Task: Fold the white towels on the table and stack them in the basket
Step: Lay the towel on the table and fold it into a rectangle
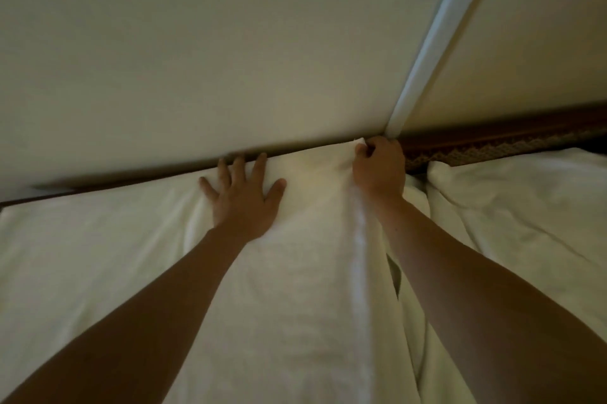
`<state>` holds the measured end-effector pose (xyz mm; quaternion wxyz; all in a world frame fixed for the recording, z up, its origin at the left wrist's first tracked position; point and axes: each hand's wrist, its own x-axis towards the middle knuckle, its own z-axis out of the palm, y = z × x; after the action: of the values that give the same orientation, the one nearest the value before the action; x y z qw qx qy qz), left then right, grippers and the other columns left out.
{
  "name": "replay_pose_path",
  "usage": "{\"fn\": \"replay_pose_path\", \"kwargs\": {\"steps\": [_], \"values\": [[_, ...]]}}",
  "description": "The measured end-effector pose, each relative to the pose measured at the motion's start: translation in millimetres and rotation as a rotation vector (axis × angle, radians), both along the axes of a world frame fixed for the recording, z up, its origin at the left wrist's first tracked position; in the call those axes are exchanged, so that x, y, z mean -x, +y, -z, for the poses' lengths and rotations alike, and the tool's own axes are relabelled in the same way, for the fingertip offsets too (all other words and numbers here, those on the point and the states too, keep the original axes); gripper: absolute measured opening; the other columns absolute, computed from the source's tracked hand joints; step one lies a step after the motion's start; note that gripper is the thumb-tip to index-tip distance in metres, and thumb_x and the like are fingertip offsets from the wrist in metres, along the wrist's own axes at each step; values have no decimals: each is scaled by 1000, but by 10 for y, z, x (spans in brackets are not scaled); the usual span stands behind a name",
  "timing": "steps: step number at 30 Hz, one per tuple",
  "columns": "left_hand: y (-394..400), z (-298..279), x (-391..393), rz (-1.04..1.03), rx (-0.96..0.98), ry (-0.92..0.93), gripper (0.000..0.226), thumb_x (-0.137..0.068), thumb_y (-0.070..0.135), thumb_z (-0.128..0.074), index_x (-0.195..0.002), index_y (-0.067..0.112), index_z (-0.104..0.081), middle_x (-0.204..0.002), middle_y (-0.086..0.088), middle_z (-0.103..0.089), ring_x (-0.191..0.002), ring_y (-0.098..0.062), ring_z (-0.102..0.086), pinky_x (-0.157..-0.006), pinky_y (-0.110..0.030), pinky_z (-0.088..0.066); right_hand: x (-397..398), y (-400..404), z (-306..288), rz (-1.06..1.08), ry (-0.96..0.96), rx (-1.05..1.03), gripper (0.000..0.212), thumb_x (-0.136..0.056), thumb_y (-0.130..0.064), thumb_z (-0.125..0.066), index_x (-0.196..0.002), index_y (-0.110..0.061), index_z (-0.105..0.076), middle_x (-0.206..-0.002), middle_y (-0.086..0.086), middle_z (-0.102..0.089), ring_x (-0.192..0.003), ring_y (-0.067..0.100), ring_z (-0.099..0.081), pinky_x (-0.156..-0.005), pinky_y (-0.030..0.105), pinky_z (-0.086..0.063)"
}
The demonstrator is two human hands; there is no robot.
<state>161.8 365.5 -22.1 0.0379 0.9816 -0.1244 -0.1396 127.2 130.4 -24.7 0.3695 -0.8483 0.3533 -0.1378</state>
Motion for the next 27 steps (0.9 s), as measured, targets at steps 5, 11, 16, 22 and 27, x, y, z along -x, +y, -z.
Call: {"fn": "replay_pose_path", "kwargs": {"steps": [5, 11, 16, 22, 27], "values": [[218, -168, 555, 89, 57, -52, 69, -98, 64, -5, -162, 36, -7, -171, 0, 9, -156, -30, 16, -123, -62, 8, 307, 554, -200, -99, 43, 379, 43, -94, -26, -49, -136, -17, -54, -143, 15, -50, -129, 39, -47, -96, 55, -42], [854, -4, 703, 48, -43, -14, 75, -93, 79, -3, -159, 45, 8, -170, 6, 18, -157, -27, 13, -122, -63, 4, 854, 1084, 22, -598, 400, 382, 62, -105, -53, -19, -163, -35, -4, -171, -4, 11, -157, 25, 12, -124, 60, 0], [2067, -42, 223, -344, -95, 2, 78, -93, 78, -7, -162, 40, 1, -171, 5, 11, -157, -27, 7, -122, -64, -1, 835, 1088, 15, -611, 434, 448, 63, -104, -54, -13, -163, -35, -2, -171, -5, 12, -157, 26, 13, -124, 61, -2], [1935, -200, 1161, -295, 36, -73, 68, -101, 63, -14, -163, 33, -11, -172, -1, 5, -157, -30, 6, -124, -60, 3, 971, 1503, -62, -538, 399, 488, 63, -105, -45, -19, -164, -22, -13, -172, 7, 2, -156, 37, 5, -120, 70, 0], [1879, -26, 1911, 41, -24, 8, 73, -97, 76, -11, -162, 42, -9, -172, 5, 8, -158, -26, 8, -123, -62, 0, 1484, 2309, 0, -765, 316, 499, 64, -102, -50, -27, -161, -25, -28, -170, 6, -15, -157, 36, -7, -121, 66, -3]]}}
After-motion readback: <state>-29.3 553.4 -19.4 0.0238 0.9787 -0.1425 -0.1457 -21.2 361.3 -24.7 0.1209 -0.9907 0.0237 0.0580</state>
